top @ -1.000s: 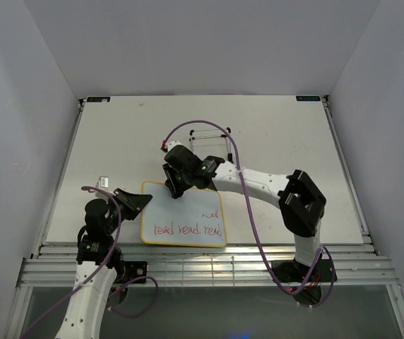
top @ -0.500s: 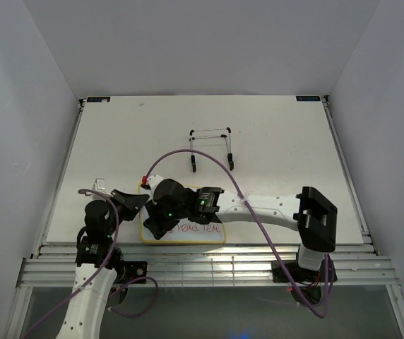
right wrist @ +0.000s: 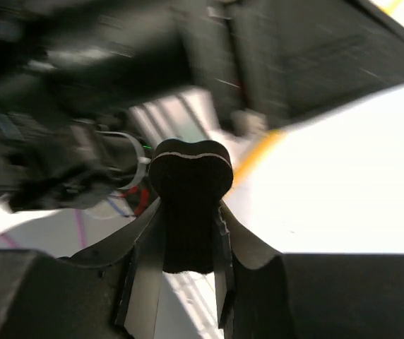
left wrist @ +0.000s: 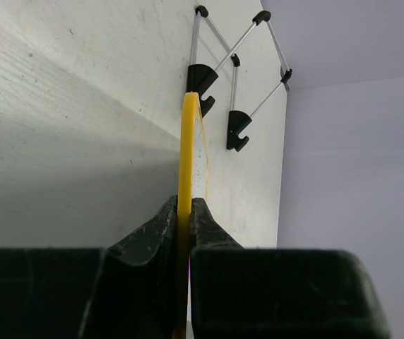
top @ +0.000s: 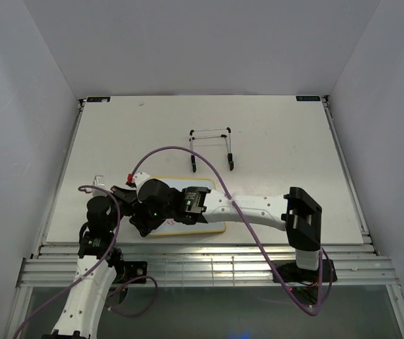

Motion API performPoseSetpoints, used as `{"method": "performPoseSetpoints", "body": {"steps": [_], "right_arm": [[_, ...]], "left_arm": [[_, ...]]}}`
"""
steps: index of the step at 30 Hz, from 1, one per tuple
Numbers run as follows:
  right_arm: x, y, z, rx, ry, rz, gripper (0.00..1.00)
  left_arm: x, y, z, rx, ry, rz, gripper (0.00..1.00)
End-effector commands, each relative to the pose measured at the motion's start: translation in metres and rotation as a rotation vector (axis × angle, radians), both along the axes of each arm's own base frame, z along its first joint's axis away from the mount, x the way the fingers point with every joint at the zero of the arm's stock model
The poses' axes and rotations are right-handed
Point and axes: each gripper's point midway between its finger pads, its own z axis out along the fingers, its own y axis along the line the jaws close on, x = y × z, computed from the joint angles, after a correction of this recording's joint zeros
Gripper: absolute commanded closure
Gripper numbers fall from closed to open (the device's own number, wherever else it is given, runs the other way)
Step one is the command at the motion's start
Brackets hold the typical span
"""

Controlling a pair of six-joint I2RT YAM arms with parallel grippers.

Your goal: Erase the whiteboard

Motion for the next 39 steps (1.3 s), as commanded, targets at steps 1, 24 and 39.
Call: {"method": "performPoseSetpoints", "body": {"steps": [1, 24, 39], "right_arm": [[0.030, -0.044, -0.039, -0.131, -0.009, -0.109, 0.92], [0.086, -0.288, -0.180, -0.439, 0.183, -0.434, 0.92], [0.040, -0.124, -0.080, -0.091, 0.195, -0.093, 0.92]], "left_arm": [[0.003, -0.005, 0.021, -0.043, -0.080, -0.020, 1.00], [-0.005, -0.008, 0.016, -0.013, -0.075, -0.055, 1.00], [-0.006, -0.004, 0.010, -0.012, -0.064, -0.027, 1.00]]}}
